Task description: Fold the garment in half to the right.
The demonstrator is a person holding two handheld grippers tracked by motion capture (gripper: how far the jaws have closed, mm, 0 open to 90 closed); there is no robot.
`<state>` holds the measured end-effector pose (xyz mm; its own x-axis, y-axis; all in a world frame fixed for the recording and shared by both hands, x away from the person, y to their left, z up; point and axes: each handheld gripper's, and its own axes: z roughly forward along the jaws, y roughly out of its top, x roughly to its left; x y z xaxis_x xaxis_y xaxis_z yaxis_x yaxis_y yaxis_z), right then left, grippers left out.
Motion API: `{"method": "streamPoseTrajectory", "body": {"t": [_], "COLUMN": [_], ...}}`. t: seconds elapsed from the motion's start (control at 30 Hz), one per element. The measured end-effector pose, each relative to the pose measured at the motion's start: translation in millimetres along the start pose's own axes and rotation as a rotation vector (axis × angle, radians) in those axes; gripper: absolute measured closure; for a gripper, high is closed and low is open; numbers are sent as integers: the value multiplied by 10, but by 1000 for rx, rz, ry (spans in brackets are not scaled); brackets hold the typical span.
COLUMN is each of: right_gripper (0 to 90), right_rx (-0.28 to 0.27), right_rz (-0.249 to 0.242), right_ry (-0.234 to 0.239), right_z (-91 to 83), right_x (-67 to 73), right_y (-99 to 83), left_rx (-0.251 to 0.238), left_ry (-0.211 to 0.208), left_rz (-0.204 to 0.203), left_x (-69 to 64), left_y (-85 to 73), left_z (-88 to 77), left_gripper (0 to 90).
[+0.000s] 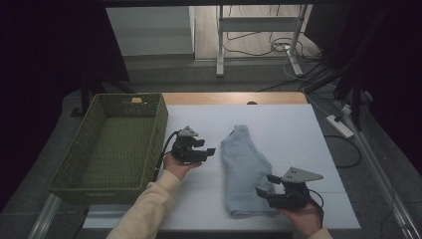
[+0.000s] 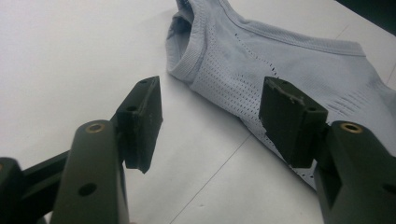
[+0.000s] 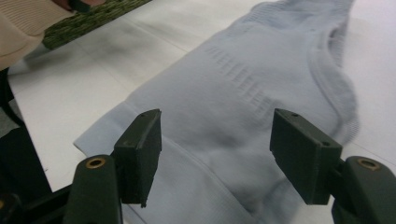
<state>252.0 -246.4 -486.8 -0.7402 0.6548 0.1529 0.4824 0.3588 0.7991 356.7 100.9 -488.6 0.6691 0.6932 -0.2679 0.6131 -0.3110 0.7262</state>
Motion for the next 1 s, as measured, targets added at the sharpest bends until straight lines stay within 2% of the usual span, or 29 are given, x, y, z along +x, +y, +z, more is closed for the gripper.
{"method": "streamPoseTrajectory", "body": {"t": [0.6, 0.8, 1.0], "right_gripper": [337, 337, 337], "right_rx": [-9, -7, -9], "right_rz": [27, 5, 4], "right_ry": [-23, -16, -15], "right_z": [-27, -5, -18], "right_x": [-143, -166, -175], "right_y": [9, 32, 37], "left_rx": [-5, -9, -18], "left_ry": [-8, -8, -14], "left_rz": [18, 13, 6], "left_x": [-21, -16, -12], "left_y": [8, 14, 23], "left_z": [27, 36, 21], "left_gripper": [388, 386, 373]}}
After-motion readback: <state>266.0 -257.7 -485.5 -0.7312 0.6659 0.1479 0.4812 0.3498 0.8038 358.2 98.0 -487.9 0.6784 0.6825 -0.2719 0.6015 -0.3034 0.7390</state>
